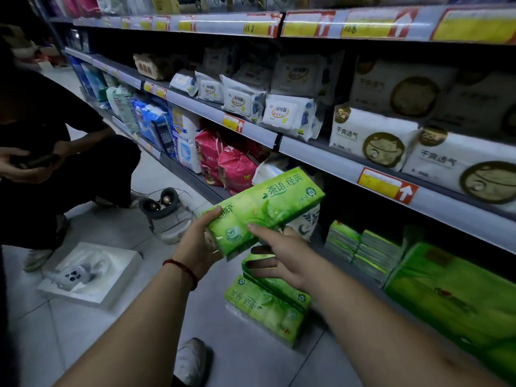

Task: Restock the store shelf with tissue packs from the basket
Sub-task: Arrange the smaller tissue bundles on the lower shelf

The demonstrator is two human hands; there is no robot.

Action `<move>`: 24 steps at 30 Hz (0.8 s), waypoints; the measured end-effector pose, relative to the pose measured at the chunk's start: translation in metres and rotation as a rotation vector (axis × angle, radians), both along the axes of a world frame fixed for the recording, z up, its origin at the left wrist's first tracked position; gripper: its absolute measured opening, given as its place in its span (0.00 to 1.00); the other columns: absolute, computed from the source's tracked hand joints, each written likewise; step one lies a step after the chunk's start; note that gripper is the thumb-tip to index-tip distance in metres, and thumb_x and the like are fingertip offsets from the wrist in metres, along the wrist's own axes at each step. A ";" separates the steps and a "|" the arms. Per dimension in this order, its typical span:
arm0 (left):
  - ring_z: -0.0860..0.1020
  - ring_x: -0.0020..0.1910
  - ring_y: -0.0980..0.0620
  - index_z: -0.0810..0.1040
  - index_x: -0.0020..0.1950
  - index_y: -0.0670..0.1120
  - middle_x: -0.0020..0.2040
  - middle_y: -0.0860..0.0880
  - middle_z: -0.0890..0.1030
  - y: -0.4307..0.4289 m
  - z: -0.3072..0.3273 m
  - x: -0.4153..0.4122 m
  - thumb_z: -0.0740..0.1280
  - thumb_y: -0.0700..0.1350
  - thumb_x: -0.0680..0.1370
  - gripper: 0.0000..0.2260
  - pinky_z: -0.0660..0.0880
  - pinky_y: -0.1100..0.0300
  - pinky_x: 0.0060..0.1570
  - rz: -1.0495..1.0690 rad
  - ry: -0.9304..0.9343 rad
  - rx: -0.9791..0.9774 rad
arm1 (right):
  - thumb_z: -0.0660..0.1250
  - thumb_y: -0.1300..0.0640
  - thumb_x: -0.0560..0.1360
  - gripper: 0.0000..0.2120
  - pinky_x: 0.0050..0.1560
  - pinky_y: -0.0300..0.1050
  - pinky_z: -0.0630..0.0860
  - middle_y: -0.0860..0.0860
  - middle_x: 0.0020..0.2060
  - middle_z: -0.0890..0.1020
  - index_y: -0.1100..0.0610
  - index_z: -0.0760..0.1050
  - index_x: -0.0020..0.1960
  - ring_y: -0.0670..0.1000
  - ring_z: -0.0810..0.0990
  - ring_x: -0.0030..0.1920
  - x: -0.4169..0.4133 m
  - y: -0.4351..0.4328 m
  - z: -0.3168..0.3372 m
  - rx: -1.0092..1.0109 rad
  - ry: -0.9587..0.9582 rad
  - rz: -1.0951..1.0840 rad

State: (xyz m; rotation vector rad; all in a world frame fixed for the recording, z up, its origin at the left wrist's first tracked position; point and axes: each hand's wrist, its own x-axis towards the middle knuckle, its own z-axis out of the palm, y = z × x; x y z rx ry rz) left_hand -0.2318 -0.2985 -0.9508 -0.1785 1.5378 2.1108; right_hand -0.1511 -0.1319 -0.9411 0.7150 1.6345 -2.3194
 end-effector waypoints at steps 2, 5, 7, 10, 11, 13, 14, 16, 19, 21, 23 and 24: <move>0.82 0.59 0.38 0.80 0.63 0.45 0.61 0.41 0.84 0.015 -0.003 0.002 0.68 0.51 0.77 0.17 0.74 0.41 0.68 -0.094 -0.033 -0.035 | 0.79 0.56 0.72 0.32 0.39 0.56 0.84 0.62 0.58 0.82 0.55 0.67 0.69 0.63 0.87 0.47 -0.006 0.008 -0.010 -0.014 0.041 -0.138; 0.81 0.56 0.40 0.81 0.58 0.43 0.55 0.40 0.84 0.033 -0.006 0.004 0.70 0.50 0.73 0.16 0.73 0.42 0.69 -0.222 -0.090 -0.131 | 0.79 0.63 0.72 0.28 0.43 0.63 0.85 0.59 0.59 0.83 0.56 0.71 0.67 0.62 0.85 0.55 -0.006 0.036 -0.019 0.011 0.071 -0.225; 0.82 0.55 0.41 0.82 0.55 0.43 0.55 0.40 0.84 0.041 -0.011 0.003 0.74 0.50 0.71 0.17 0.78 0.46 0.63 -0.313 -0.124 -0.226 | 0.79 0.64 0.71 0.27 0.48 0.68 0.83 0.57 0.59 0.84 0.54 0.72 0.67 0.62 0.85 0.57 0.001 0.058 -0.024 0.052 0.056 -0.194; 0.82 0.50 0.42 0.85 0.48 0.45 0.53 0.43 0.82 0.055 -0.017 0.004 0.78 0.51 0.69 0.13 0.79 0.52 0.51 -0.437 -0.155 -0.343 | 0.78 0.65 0.73 0.24 0.45 0.64 0.85 0.56 0.57 0.85 0.53 0.74 0.63 0.60 0.86 0.51 0.013 0.089 -0.032 0.105 0.019 -0.180; 0.81 0.47 0.43 0.85 0.46 0.46 0.50 0.44 0.81 0.062 -0.019 0.005 0.79 0.51 0.67 0.13 0.77 0.53 0.48 -0.486 -0.160 -0.373 | 0.77 0.66 0.73 0.23 0.42 0.62 0.85 0.57 0.56 0.85 0.54 0.74 0.63 0.59 0.87 0.47 0.017 0.098 -0.035 0.114 0.005 -0.183; 0.79 0.40 0.47 0.86 0.45 0.47 0.44 0.47 0.80 0.075 -0.026 0.006 0.79 0.51 0.67 0.12 0.74 0.56 0.42 -0.555 -0.169 -0.384 | 0.77 0.66 0.73 0.21 0.39 0.59 0.85 0.57 0.52 0.87 0.54 0.74 0.61 0.58 0.88 0.42 0.026 0.113 -0.040 0.119 -0.015 -0.190; 0.78 0.35 0.49 0.85 0.45 0.45 0.40 0.46 0.78 0.085 -0.030 0.007 0.78 0.49 0.70 0.09 0.73 0.58 0.39 -0.559 -0.180 -0.352 | 0.76 0.66 0.73 0.20 0.39 0.59 0.85 0.58 0.50 0.87 0.54 0.74 0.61 0.58 0.88 0.41 0.029 0.120 -0.044 0.128 -0.025 -0.197; 0.75 0.29 0.51 0.81 0.46 0.41 0.35 0.45 0.75 0.108 -0.039 0.009 0.74 0.41 0.76 0.05 0.73 0.61 0.32 -0.522 -0.214 -0.249 | 0.76 0.65 0.74 0.21 0.43 0.63 0.85 0.59 0.49 0.88 0.56 0.74 0.63 0.59 0.87 0.42 0.031 0.135 -0.050 0.151 -0.054 -0.215; 0.73 0.30 0.49 0.78 0.45 0.38 0.34 0.44 0.71 0.145 -0.063 0.010 0.69 0.35 0.79 0.03 0.77 0.60 0.33 -0.417 -0.280 -0.118 | 0.75 0.64 0.75 0.21 0.45 0.64 0.84 0.59 0.53 0.86 0.57 0.73 0.66 0.61 0.86 0.48 0.027 0.158 -0.063 0.194 -0.115 -0.229; 0.72 0.28 0.48 0.76 0.43 0.37 0.33 0.44 0.69 0.169 -0.085 0.011 0.68 0.34 0.79 0.05 0.76 0.58 0.31 -0.354 -0.272 -0.117 | 0.74 0.64 0.77 0.19 0.47 0.63 0.84 0.59 0.54 0.85 0.58 0.74 0.65 0.61 0.85 0.51 0.021 0.174 -0.074 0.223 -0.157 -0.209; 0.71 0.25 0.50 0.76 0.41 0.37 0.28 0.45 0.70 0.192 -0.105 0.011 0.69 0.34 0.79 0.08 0.74 0.58 0.30 -0.282 -0.242 -0.136 | 0.73 0.61 0.78 0.17 0.45 0.60 0.84 0.58 0.55 0.85 0.58 0.74 0.65 0.61 0.85 0.52 0.014 0.190 -0.086 0.254 -0.175 -0.207; 0.70 0.23 0.51 0.76 0.40 0.38 0.26 0.46 0.70 0.203 -0.113 0.010 0.69 0.35 0.79 0.09 0.72 0.57 0.31 -0.243 -0.218 -0.139 | 0.72 0.60 0.79 0.16 0.45 0.58 0.85 0.58 0.55 0.85 0.57 0.74 0.65 0.61 0.85 0.52 0.009 0.197 -0.092 0.267 -0.177 -0.224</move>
